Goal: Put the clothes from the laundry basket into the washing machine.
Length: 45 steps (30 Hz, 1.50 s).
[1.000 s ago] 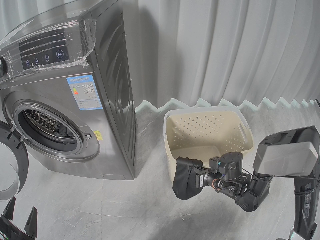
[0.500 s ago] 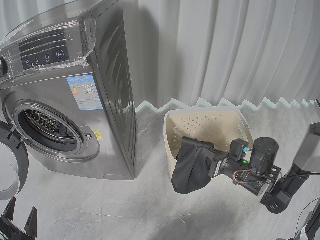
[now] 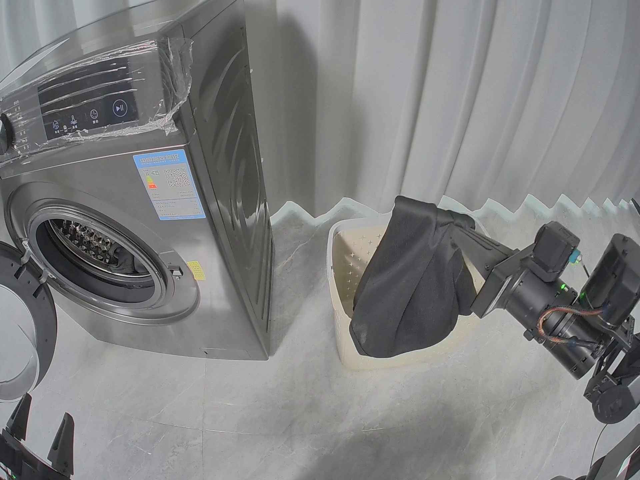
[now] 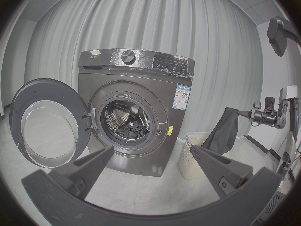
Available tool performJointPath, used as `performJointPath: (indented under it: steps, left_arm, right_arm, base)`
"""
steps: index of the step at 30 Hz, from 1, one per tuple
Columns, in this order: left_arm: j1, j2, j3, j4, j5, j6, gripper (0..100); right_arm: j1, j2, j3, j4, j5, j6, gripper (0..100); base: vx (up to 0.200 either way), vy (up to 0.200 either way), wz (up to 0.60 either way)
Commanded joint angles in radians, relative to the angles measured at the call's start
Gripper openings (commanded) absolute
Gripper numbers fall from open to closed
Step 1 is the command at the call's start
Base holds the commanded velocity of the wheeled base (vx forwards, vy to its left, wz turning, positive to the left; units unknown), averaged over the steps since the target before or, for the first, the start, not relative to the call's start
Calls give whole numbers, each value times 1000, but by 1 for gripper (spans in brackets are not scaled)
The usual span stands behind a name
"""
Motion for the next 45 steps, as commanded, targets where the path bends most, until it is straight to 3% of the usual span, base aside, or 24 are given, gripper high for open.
performJointPath:
  steps: [1, 4, 7, 9, 19, 45]
  left_arm:
    - [0, -16, 18, 0, 0, 3, 100]
    - [0, -16, 18, 0, 0, 3, 100]
    - [0, -16, 18, 0, 0, 3, 100]
    - [0, -16, 18, 0, 0, 3, 100]
    - [0, -16, 18, 0, 6, -3, 100]
    - [2, -16, 18, 2, 32, 0, 100]
  right_arm:
    - [-9, -79, -7, 18, -3, -15, 0]
    - [-9, -85, 5, 20, -18, -21, 0]
    - [7, -84, -4, 24, -90, -27, 0]
    - [10, -82, -2, 27, -104, -27, 0]
    - [13, -82, 31, 26, -106, -24, 0]
    - [36, -68, 38, 18, -104, -16, 0]
  base:
    - [0, 0, 0]
    - [0, 0, 0]
    - [-200, 0, 0]
    - [-200, 0, 0]
    - [-80, 0, 0]
    - [0, 200, 0]
